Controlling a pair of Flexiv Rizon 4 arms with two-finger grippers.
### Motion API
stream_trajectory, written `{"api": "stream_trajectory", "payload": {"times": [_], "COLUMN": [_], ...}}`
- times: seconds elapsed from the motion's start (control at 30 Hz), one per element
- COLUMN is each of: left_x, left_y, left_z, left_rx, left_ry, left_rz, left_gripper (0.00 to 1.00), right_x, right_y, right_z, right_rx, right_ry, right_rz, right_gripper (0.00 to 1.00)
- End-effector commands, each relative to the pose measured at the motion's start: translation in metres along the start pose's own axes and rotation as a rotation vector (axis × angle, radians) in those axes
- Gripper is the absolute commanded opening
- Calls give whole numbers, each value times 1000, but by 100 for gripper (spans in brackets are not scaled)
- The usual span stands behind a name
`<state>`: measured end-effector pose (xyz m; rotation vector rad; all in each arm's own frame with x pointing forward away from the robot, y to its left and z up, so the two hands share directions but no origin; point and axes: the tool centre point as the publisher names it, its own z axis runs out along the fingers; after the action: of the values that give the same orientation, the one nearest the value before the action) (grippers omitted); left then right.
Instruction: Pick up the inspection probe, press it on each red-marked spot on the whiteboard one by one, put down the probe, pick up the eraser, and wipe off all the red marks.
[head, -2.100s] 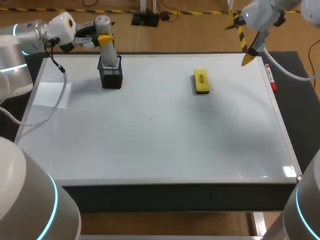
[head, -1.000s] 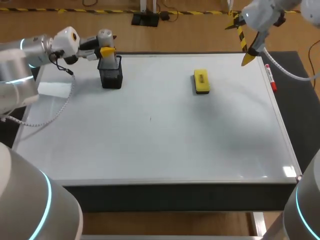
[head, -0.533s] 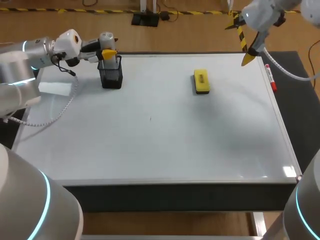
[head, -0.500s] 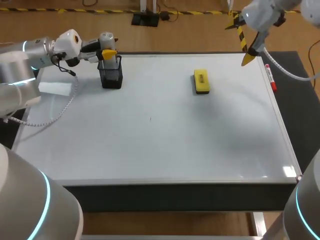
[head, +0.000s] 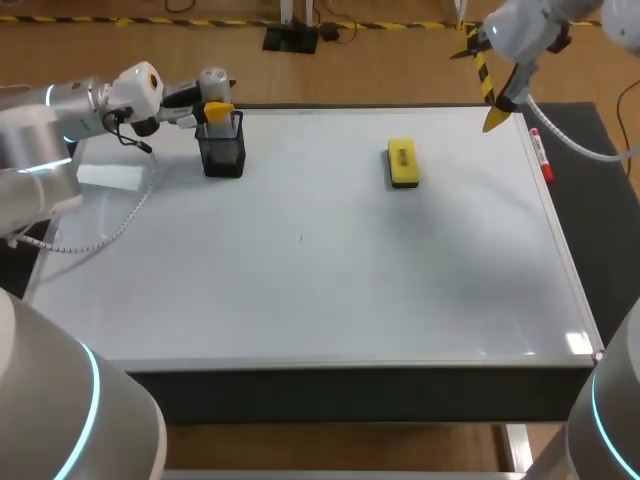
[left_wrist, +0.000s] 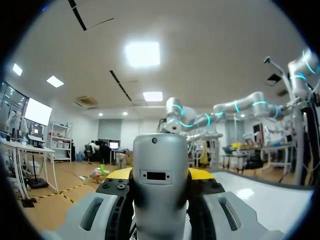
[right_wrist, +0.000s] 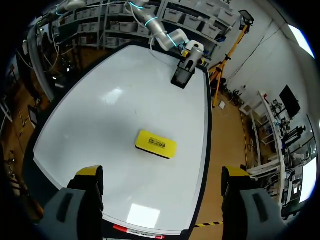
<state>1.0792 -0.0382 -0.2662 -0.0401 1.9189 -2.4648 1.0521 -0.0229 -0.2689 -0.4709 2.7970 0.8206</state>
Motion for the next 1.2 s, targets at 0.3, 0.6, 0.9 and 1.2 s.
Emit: {"api": "stream_trajectory", "payload": {"times": [0.3, 0.6, 0.9, 1.2], "left_x": [2, 6, 11, 16], "left_y": [-3, -14, -26, -38], "left_z": [0, -4, -15, -23], "left_rx": [-9, -73, -239, -422], "left_ry": [-9, -20, -66, -161], "left_rz": [-3, 12, 22, 53], "left_gripper": [47, 100, 100, 100], "right_x": [0, 0, 0, 0], "right_y": [0, 0, 0, 0], "right_z": [-1, -1, -1, -1], "right_rx": [3, 3, 3, 3], "right_ry": [3, 3, 3, 3], "right_rz": [-1, -1, -1, -1], "right_gripper": [100, 100, 100, 100]}}
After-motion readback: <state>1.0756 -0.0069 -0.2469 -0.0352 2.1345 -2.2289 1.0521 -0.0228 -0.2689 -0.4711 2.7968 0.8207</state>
